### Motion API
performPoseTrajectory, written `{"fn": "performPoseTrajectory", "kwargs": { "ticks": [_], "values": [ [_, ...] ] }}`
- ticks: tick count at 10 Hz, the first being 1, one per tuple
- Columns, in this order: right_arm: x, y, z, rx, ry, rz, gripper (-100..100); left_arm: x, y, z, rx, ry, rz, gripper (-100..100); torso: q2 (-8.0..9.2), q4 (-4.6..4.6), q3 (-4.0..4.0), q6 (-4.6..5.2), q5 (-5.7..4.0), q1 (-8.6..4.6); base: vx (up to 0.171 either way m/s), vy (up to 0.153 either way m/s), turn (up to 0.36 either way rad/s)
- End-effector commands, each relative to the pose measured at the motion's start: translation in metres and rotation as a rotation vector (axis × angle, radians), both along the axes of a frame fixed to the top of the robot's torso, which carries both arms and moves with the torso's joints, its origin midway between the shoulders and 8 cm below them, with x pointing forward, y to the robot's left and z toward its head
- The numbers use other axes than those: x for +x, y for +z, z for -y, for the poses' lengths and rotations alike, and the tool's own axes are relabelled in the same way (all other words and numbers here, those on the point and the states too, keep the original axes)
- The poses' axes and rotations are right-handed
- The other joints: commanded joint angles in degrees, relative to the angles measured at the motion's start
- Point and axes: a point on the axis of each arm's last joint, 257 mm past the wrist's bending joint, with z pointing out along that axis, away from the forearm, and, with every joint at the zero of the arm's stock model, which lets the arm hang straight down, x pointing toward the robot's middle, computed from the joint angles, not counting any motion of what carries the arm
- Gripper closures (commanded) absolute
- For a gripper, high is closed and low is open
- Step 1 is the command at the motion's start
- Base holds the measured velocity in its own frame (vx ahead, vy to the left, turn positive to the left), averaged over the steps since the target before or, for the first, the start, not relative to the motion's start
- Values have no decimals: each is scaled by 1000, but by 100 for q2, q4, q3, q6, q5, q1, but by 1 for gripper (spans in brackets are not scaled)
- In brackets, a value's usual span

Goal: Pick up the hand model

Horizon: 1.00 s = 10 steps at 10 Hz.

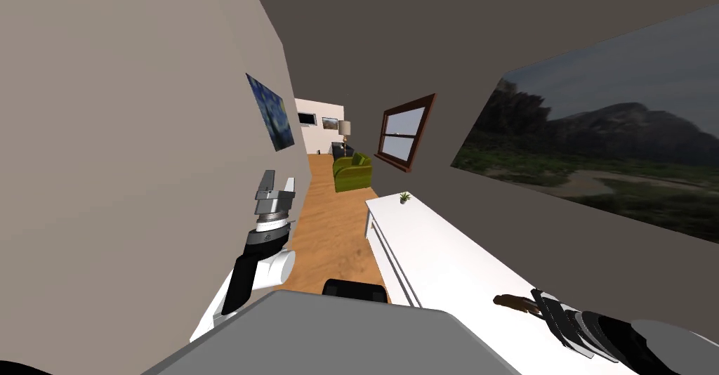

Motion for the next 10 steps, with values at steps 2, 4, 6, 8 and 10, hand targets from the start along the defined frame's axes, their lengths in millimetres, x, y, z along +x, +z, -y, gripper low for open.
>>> {"fn": "performPoseTrajectory", "kwargs": {
  "ticks": [2,4,6,8,10],
  "values": [
    [12,4,-4,2,35,8,100,0,0,0,0,0,0,0,-3,-2,-2,19,1,6,86,25,-262],
    [20,3,-11,13,68,7,100,0,0,0,0,0,0,0,-1,1,0,-5,3,4,58,10,-126],
    [14,4,-5,-16,84,-22,100,0,0,0,0,0,0,0,-7,-2,-4,6,5,10,68,29,-92],
    [25,7,-10,-7,106,-8,100,0,0,0,0,0,0,0,-12,-3,-6,10,5,10,90,29,-239],
    [21,4,-9,-12,111,-21,100,0,0,0,0,0,0,0,6,0,3,-2,7,11,15,17,-4]
  ]
}}
